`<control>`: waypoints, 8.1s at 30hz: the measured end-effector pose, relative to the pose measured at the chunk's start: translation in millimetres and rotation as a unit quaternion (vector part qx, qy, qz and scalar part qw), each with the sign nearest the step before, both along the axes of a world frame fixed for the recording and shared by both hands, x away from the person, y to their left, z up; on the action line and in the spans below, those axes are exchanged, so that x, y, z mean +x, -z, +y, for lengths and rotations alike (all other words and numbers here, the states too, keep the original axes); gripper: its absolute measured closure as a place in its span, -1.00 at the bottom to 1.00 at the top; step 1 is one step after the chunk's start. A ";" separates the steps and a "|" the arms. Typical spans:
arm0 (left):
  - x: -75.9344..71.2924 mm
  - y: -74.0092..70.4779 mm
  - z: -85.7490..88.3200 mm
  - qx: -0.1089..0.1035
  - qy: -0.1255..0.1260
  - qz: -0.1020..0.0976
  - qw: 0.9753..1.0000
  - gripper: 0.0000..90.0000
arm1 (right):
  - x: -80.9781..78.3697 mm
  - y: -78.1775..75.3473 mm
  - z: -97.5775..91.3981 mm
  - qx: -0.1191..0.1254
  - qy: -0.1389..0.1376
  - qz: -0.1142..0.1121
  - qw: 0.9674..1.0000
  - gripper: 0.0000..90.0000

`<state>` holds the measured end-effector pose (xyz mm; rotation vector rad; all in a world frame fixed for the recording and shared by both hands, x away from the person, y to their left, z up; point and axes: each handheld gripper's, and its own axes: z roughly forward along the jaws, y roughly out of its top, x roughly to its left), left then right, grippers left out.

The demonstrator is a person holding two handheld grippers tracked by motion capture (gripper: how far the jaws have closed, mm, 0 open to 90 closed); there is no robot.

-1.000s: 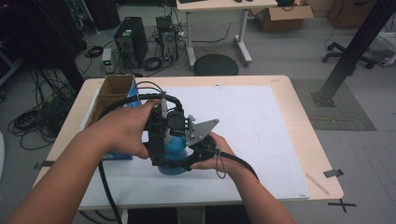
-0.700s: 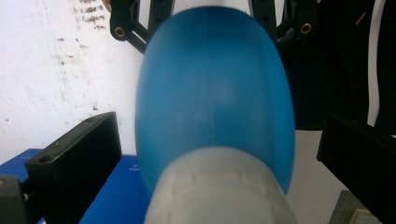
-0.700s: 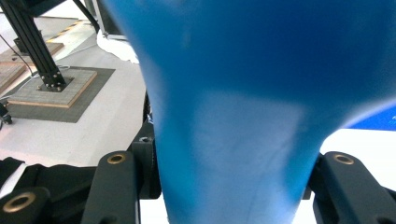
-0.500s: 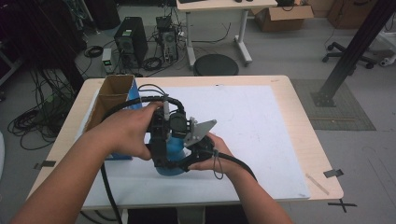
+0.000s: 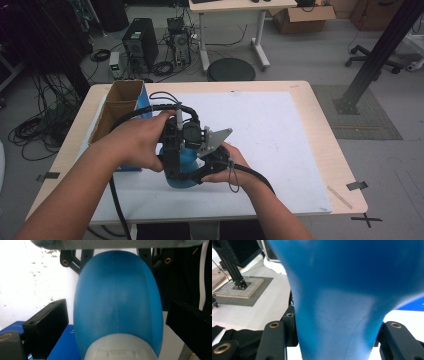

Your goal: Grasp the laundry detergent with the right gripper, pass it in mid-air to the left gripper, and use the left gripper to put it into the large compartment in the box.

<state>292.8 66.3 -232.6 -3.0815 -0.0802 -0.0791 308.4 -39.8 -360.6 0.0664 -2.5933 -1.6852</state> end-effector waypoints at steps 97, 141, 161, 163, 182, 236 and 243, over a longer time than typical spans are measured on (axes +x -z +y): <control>12.3 -12.5 5.8 0.001 -0.077 0.008 0.997 -0.14 | 16.4 -0.9 -20.1 0.016 0.029 0.055 0.998 -0.96; 95.6 -122.2 96.7 -0.027 -0.572 -0.032 0.819 -0.14 | 18.4 -40.7 -139.2 -0.066 0.119 0.045 0.990 -0.98; 110.7 -137.3 170.9 -0.024 -0.662 -0.035 0.748 -0.15 | 27.3 -47.6 -153.8 -0.127 0.149 0.019 0.981 -0.96; 112.4 -136.0 175.9 -0.026 -0.664 -0.033 0.747 -0.15 | 27.8 -48.8 -155.0 -0.131 0.149 0.019 0.980 -0.96; 128.3 -122.1 191.0 -0.026 -0.661 -0.032 0.749 -0.15 | 35.1 -44.3 -148.1 -0.145 0.151 0.026 0.977 -0.96; 142.7 -1.9 199.8 -0.003 -0.657 0.009 0.754 -0.15 | 38.1 -29.7 -143.5 -0.152 0.146 0.036 0.977 -0.96; 143.4 8.8 200.9 0.000 -0.657 0.012 0.754 -0.15 | 38.5 -30.0 -142.9 -0.150 0.146 0.037 0.977 -0.96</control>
